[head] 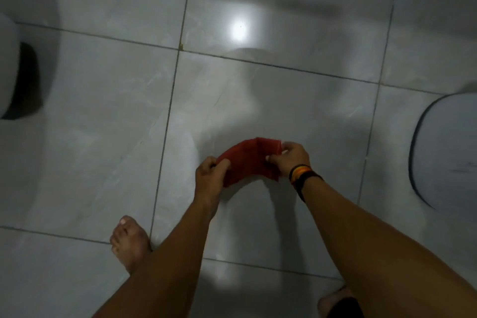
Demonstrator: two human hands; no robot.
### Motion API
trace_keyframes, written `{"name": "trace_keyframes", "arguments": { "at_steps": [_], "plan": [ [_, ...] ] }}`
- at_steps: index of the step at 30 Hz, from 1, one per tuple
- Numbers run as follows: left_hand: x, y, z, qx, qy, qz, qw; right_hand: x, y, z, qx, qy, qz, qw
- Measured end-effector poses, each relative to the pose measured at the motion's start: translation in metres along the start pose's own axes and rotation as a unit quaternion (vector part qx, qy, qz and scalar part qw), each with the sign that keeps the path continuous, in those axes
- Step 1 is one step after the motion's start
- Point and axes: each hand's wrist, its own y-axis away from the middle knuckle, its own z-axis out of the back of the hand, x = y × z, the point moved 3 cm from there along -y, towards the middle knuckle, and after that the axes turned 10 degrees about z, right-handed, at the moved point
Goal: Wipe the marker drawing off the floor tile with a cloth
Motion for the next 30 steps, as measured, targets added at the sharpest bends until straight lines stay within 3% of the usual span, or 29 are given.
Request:
{"name": "trace_keyframes", "arguments": {
  "at_steps": [4,9,14,19,22,25,30],
  "plan": [
    [-0.035,0.050,0.015,-0.002,-0.006,-0.014,1.000,-0.007,0.069,0.038,-0.024,-0.206,-0.036,0.978],
    [-0.093,0.133,-0.011,0.036,-0.068,-0.019,0.997,0.000,0.149,0.129,-0.018,-0.292,-0.063,0.954],
    [-0.149,0.212,-0.097,0.122,-0.105,-0.065,0.985,0.003,0.200,0.241,-0.104,-0.384,-0.070,0.915],
    [-0.194,0.297,-0.225,0.189,-0.137,-0.143,0.962,-0.030,0.221,0.354,-0.190,-0.501,-0.064,0.842],
    [-0.207,0.338,-0.317,0.227,-0.179,-0.186,0.939,-0.066,0.218,0.403,-0.261,-0.550,-0.078,0.789],
    [-0.214,0.360,-0.402,0.234,-0.241,-0.238,0.911,-0.098,0.203,0.431,-0.303,-0.561,-0.103,0.764],
    [-0.214,0.374,-0.482,0.226,-0.406,-0.342,0.817,-0.117,0.167,0.437,-0.226,-0.612,-0.124,0.747]
  ]
}}
